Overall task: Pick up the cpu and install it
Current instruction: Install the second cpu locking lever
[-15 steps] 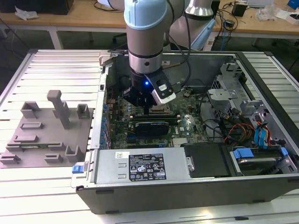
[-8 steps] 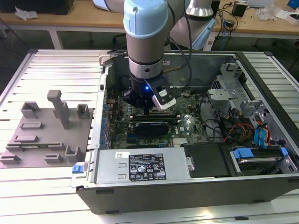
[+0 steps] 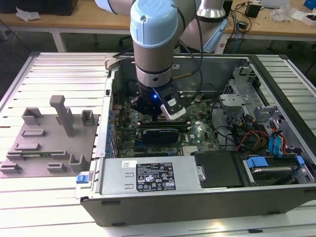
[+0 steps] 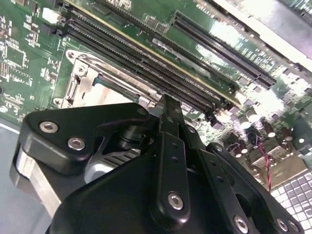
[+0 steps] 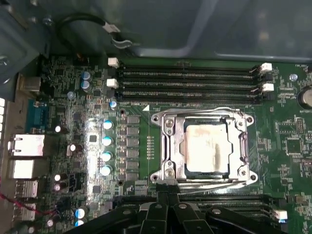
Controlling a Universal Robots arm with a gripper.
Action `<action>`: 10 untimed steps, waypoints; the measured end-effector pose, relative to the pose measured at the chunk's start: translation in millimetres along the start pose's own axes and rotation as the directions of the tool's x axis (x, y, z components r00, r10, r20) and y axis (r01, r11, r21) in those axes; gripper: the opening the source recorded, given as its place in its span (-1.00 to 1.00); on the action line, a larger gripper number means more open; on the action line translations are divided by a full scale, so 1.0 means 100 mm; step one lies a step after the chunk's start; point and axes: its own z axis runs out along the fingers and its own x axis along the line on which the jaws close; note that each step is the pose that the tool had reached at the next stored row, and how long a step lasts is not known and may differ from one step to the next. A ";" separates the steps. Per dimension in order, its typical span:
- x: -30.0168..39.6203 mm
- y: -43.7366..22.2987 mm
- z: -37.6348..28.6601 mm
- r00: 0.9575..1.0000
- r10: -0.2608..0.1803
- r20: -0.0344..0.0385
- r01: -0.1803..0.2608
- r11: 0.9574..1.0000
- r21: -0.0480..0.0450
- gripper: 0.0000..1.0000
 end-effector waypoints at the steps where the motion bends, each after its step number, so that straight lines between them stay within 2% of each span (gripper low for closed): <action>1: 0.001 -0.001 0.006 1.000 0.001 0.001 -0.001 1.000 -0.010 -0.79; 6: 0.007 -0.007 0.041 1.000 0.002 0.004 -0.002 0.999 -0.046 -0.79; 8: 0.009 -0.009 0.053 1.000 0.003 0.005 -0.003 0.999 -0.054 -0.79; 10: 0.009 -0.009 0.053 1.000 0.003 0.004 -0.003 0.999 -0.054 -0.79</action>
